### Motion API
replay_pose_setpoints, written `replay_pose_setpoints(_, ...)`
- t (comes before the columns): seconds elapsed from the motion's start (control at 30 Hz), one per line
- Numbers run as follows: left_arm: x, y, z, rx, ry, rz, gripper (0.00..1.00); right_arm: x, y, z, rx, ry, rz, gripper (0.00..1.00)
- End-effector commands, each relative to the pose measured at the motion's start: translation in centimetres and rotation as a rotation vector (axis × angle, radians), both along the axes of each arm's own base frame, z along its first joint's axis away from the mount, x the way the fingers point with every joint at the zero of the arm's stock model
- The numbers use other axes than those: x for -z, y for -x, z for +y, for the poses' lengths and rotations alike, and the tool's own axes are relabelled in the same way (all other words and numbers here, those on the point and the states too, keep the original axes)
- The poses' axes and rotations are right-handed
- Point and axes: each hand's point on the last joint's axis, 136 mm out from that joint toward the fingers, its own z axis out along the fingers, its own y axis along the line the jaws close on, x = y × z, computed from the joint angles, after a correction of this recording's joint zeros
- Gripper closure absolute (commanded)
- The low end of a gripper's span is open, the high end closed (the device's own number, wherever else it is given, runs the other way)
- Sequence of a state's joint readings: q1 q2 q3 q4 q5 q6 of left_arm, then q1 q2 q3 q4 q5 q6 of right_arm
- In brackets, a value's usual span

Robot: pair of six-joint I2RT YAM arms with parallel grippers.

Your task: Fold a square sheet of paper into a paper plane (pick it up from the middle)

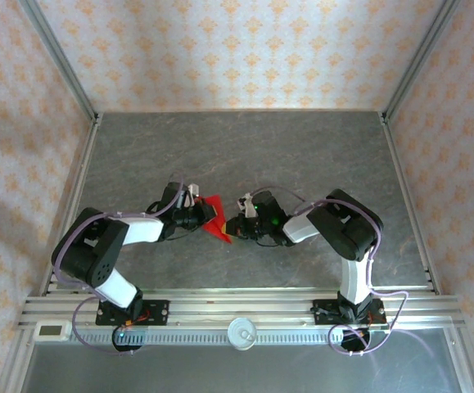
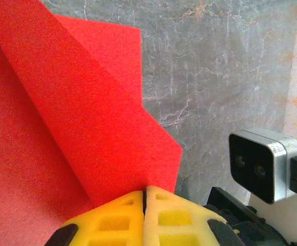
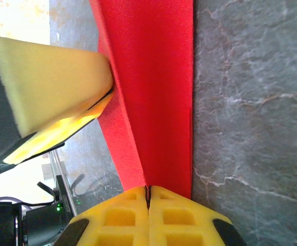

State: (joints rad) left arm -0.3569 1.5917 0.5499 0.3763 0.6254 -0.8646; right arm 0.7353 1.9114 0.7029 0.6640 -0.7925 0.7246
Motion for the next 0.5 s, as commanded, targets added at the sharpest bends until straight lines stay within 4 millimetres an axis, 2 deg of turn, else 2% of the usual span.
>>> replay_pose_setpoints(0.0, -0.9, -1.5, -0.4, 0.007, 0.016, -0.040, 0.94, 2.0, 0.4, -0.9, 0.048, 0.071, 0.017, 1.00)
replay_pose_setpoints(0.2, 0.7, -1.4, 0.0, -0.005, -0.017, -0.007, 0.95, 2.0, 0.4, -0.9, 0.047, 0.073, 0.020, 1.00)
replay_pose_setpoints(0.47, 1.6, -1.3, 0.2, -0.002, -0.039, 0.000, 0.95, 2.4, 0.4, -1.0, 0.049, 0.092, 0.028, 1.00)
